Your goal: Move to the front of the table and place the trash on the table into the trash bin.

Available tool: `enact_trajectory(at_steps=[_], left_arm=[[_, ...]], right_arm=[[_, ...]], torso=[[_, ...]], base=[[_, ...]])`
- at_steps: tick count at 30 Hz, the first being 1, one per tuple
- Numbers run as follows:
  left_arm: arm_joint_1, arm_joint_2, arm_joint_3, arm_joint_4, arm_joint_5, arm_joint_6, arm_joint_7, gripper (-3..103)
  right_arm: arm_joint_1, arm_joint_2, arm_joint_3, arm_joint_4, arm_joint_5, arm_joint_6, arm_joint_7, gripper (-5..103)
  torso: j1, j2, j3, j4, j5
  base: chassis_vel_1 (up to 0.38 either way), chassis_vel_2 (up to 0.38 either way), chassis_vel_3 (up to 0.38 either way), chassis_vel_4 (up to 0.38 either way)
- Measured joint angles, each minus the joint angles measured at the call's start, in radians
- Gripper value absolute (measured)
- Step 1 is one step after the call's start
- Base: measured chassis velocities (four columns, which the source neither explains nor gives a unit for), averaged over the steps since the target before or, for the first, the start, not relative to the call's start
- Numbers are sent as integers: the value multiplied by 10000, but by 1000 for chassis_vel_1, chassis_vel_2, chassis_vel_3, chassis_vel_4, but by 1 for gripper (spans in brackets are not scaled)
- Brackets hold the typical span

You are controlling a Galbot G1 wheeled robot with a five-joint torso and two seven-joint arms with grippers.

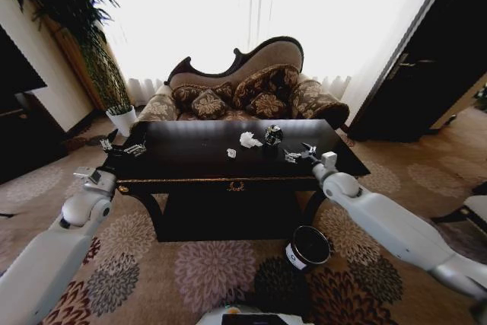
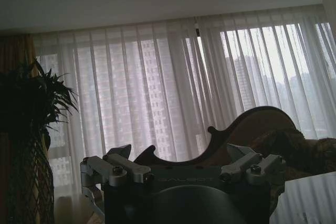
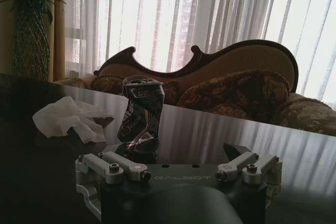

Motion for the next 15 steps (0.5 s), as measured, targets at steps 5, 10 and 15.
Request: enact_trajectory(at_steps=[5,10,15], left_arm=[[0,0,0,0,0,0,1,100],[1,0,0,0,0,0,0,100],[0,0,0,0,0,0,1,100]], right_arm=[[981,326,-645,-532,-11,11,-29,100],[1741,785,-1047,-1037,-139,33,-60,100],[2045,1007,-1316,-1335,-275,86,-119,100]], torso=[[0,0,0,-1,-2],[0,0,0,0,-3],[0,0,0,0,-1]], base=[[0,0,0,0],[0,0,0,0],[0,0,0,0]])
